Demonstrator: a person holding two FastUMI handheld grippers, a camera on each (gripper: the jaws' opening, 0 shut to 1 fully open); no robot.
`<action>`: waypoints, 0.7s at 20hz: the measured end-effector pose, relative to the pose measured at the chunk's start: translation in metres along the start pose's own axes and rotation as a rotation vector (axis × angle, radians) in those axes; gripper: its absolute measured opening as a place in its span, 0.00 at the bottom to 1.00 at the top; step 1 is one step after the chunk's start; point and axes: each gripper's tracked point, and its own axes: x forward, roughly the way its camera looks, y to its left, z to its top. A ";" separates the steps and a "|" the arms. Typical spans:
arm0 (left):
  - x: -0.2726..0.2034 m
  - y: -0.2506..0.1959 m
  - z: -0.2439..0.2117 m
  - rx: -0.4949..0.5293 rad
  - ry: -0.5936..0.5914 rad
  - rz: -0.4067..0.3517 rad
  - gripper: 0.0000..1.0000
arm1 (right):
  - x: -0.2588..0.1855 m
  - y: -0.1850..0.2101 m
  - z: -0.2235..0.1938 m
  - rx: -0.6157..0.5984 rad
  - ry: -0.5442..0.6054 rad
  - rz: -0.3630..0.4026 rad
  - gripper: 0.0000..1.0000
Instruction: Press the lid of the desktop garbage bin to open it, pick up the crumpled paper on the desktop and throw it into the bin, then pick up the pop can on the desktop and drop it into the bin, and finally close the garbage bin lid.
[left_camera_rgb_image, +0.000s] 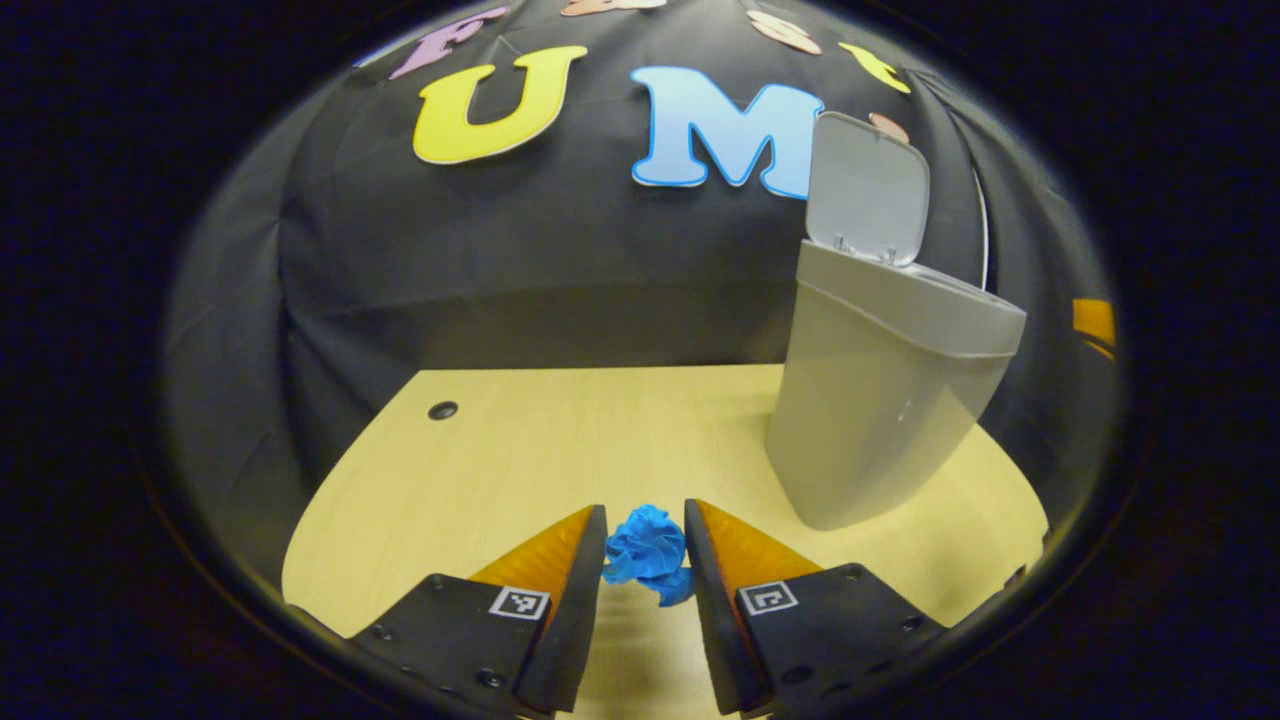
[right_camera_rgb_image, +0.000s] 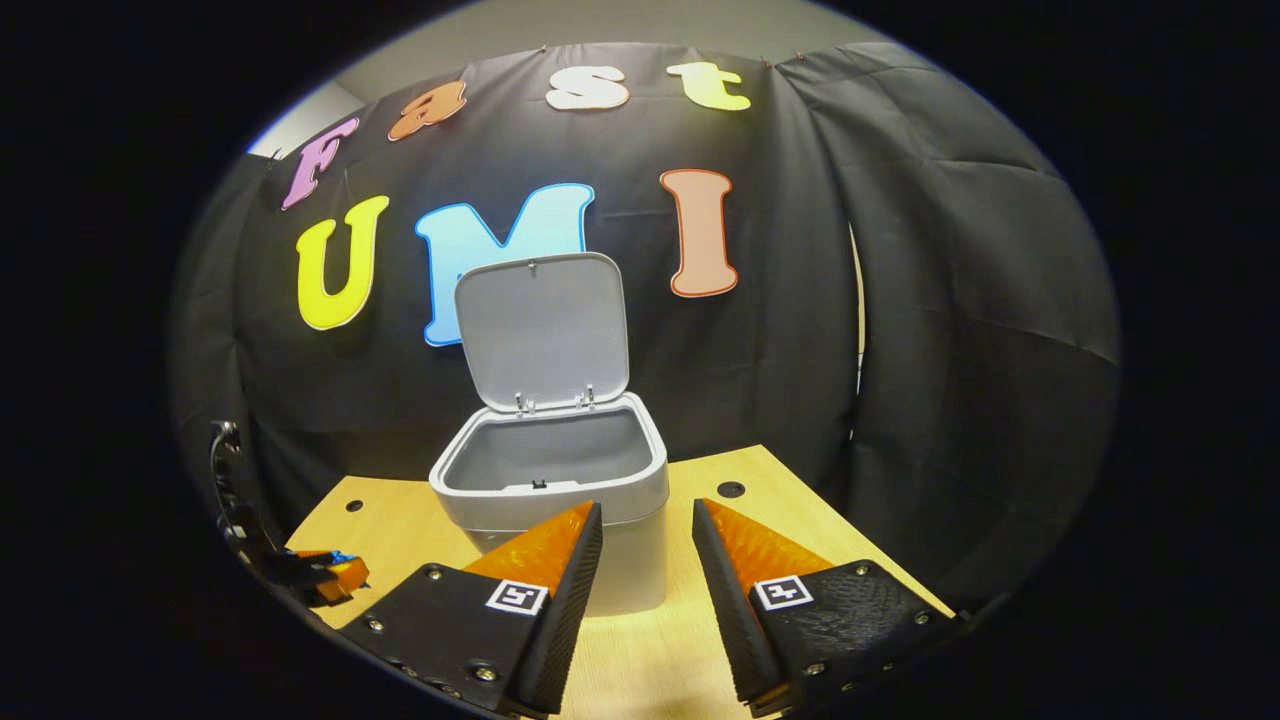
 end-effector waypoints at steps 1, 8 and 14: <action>0.000 -0.005 0.012 -0.006 -0.015 -0.006 0.55 | 0.000 -0.001 -0.001 0.005 -0.001 -0.001 0.61; 0.004 -0.044 0.096 0.009 -0.118 -0.062 0.54 | -0.006 -0.014 -0.012 0.026 0.017 -0.009 0.61; 0.007 -0.083 0.158 0.034 -0.213 -0.126 0.57 | -0.006 -0.021 -0.015 0.026 0.026 -0.011 0.60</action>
